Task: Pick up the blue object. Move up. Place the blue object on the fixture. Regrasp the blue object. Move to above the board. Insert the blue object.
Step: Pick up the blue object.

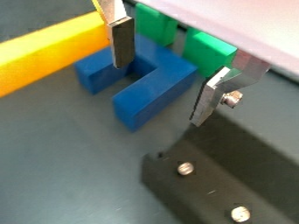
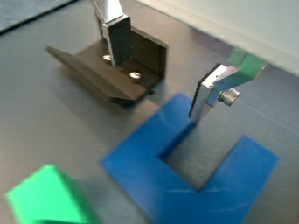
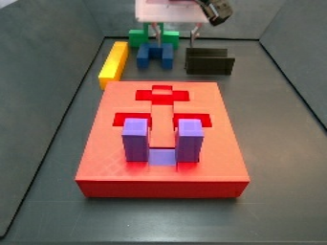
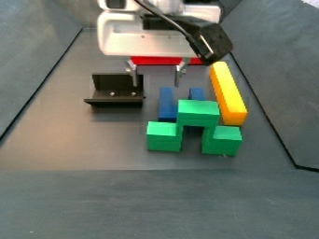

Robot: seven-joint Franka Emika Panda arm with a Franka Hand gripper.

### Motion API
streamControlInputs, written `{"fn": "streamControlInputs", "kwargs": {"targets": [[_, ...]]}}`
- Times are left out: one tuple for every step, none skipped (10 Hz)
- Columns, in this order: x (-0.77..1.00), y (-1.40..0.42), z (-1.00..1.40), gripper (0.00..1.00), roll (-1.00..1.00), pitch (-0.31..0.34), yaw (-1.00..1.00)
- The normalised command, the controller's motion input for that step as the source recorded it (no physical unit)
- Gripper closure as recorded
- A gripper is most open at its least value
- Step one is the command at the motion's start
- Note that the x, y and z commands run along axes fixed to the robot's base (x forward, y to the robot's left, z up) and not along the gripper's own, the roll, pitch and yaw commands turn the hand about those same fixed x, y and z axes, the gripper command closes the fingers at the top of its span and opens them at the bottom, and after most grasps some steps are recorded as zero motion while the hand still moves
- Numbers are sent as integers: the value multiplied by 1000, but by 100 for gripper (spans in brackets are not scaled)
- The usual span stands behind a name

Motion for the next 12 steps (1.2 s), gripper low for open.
{"fn": "streamControlInputs", "kwargs": {"targets": [[0, -180, -394, 0, 0, -189, 14], [43, -103, -354, 0, 0, -120, 49], [0, -6, -300, 0, 0, -87, 9], [-26, 0, -166, 0, 0, -53, 0], [-37, 0, -191, 0, 0, -71, 0], [-3, 0, -97, 0, 0, -43, 0], [-49, 0, -140, 0, 0, -64, 0], [-51, 0, -160, 0, 0, -69, 0], [-54, 0, -203, 0, 0, -71, 0], [-43, 0, -154, 0, 0, -63, 0], [0, 0, 0, 0, 9, 0, 0], [0, 0, -37, 0, 0, 0, 0]]}}
